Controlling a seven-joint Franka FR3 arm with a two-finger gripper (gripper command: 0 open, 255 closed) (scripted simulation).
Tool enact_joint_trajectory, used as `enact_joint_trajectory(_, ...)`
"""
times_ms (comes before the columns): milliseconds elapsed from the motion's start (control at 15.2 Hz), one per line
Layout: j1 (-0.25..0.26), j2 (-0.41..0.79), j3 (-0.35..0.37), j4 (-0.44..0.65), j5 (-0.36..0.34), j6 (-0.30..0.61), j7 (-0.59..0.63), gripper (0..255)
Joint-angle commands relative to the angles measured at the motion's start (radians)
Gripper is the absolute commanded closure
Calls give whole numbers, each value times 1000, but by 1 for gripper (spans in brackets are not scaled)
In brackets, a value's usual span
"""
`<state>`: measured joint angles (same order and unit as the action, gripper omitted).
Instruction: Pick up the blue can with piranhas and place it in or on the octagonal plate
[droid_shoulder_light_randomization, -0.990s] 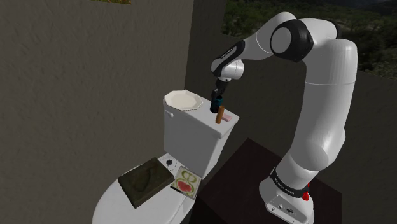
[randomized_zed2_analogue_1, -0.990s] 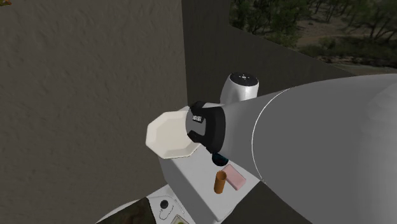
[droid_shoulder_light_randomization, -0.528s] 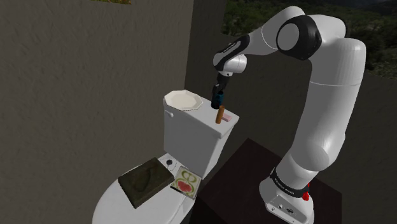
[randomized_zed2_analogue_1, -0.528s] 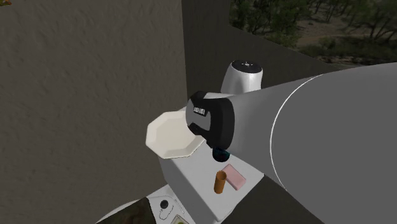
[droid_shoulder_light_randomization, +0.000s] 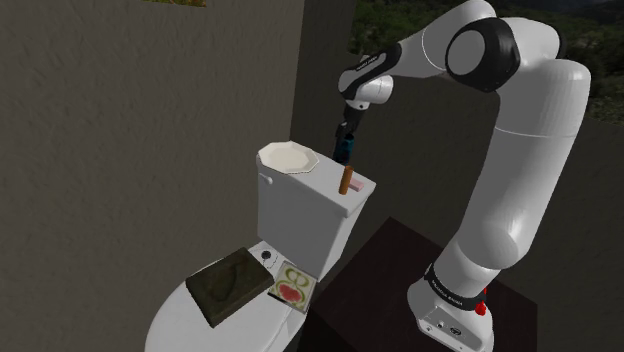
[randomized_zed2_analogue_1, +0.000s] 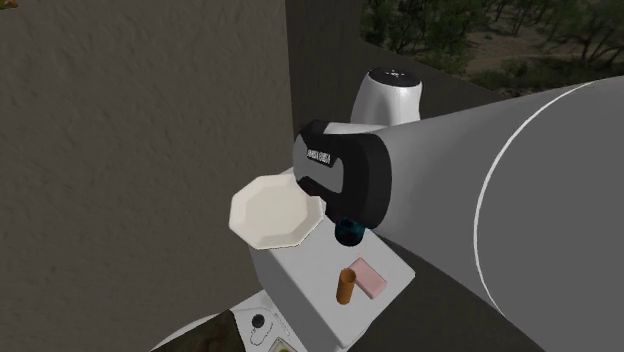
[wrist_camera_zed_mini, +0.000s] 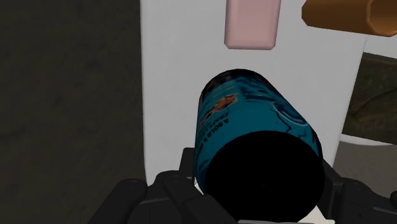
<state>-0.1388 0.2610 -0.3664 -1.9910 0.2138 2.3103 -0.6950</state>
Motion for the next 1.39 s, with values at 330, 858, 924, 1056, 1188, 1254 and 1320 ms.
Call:
enact_joint_trajectory(330, 29, 148, 37, 248, 19, -100, 88, 255)
enact_joint_trajectory(858, 35, 413, 79, 703, 40, -285, 204, 255)
enact_joint_trajectory(924, 31, 456, 85, 781, 42, -317, 220, 255)
enact_joint_trajectory(1056, 19, 560, 96, 967, 46, -396, 254, 255)
enact_joint_trajectory(1188, 1, 671, 108, 1158, 49, -471, 286, 255)
enact_joint_trajectory(1254, 3, 670, 108, 1143, 49, -457, 284, 255)
enact_joint_trajectory(1320, 5, 670, 108, 1129, 50, -444, 282, 255)
